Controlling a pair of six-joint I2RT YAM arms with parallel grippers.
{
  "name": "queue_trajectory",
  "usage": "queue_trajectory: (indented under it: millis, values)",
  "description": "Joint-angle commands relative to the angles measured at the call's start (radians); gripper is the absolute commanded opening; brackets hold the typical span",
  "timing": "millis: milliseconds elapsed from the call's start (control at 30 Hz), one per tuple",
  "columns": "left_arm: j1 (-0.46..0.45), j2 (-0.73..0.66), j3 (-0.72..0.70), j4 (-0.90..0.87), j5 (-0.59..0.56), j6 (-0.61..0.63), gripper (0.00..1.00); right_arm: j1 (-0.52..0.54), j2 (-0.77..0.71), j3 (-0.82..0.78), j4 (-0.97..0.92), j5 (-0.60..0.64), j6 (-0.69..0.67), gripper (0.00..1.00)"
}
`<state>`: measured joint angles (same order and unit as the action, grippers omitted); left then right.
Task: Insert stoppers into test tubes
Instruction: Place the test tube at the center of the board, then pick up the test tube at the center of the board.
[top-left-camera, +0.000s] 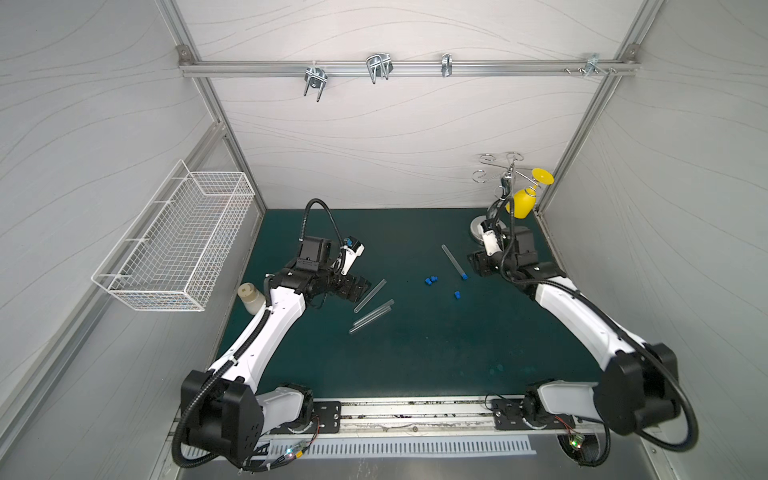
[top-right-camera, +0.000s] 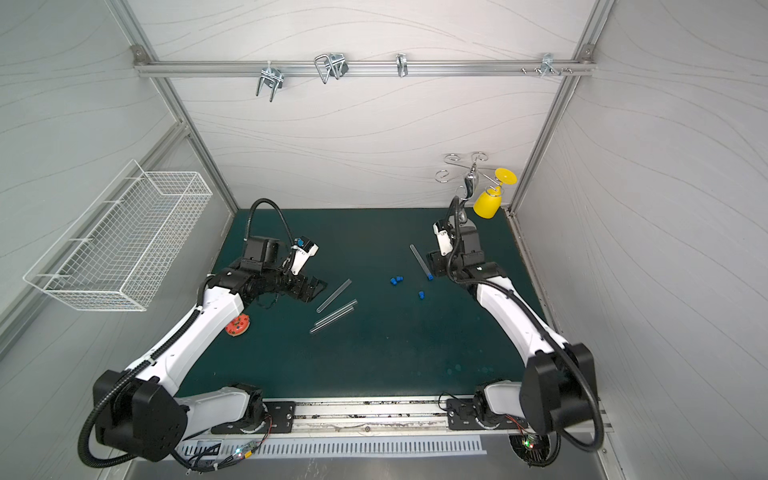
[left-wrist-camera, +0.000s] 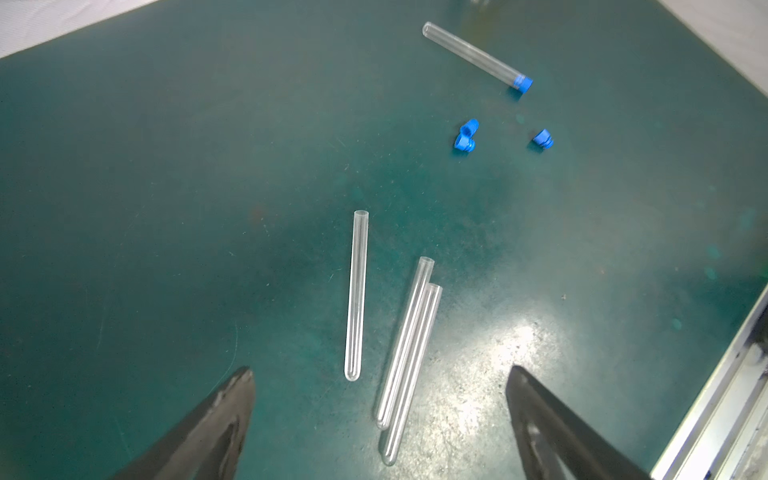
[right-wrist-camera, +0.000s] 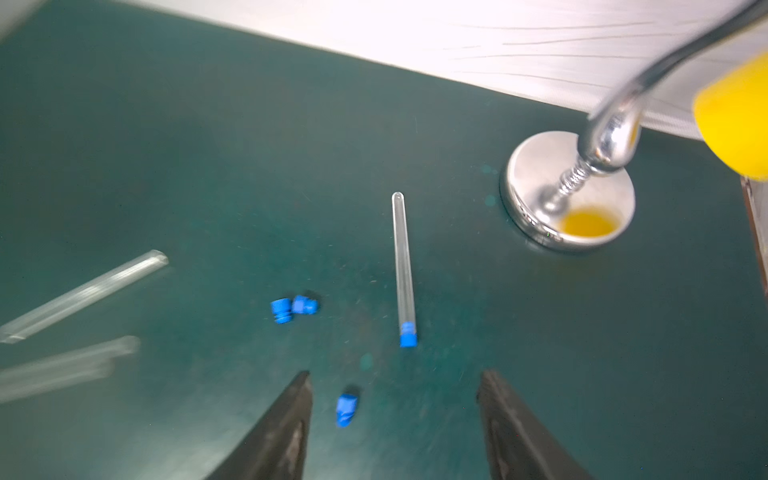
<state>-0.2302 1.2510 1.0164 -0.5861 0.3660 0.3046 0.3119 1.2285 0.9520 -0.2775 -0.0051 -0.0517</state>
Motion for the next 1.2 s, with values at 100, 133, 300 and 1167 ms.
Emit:
queue_trajectory:
  millis: [100,133,300,1167]
  values:
    - [-0.053,0.110,0.084,-0.059,-0.058,0.044,0.93,-0.006,-0.260,-0.087,-0.164,0.015,0.051,0.82]
    - [-0.055,0.126,0.088,-0.060,-0.058,0.041,0.93,-0.007,-0.301,-0.096,-0.190,0.016,0.052,0.84]
    - [-0.073,0.195,0.107,-0.058,-0.094,0.032,0.90,-0.011,-0.472,-0.157,-0.277,0.002,0.032,0.92]
    - [-0.133,0.531,0.204,-0.043,-0.200,-0.038,0.56,0.059,-0.791,-0.374,-0.139,0.078,-0.008,0.99]
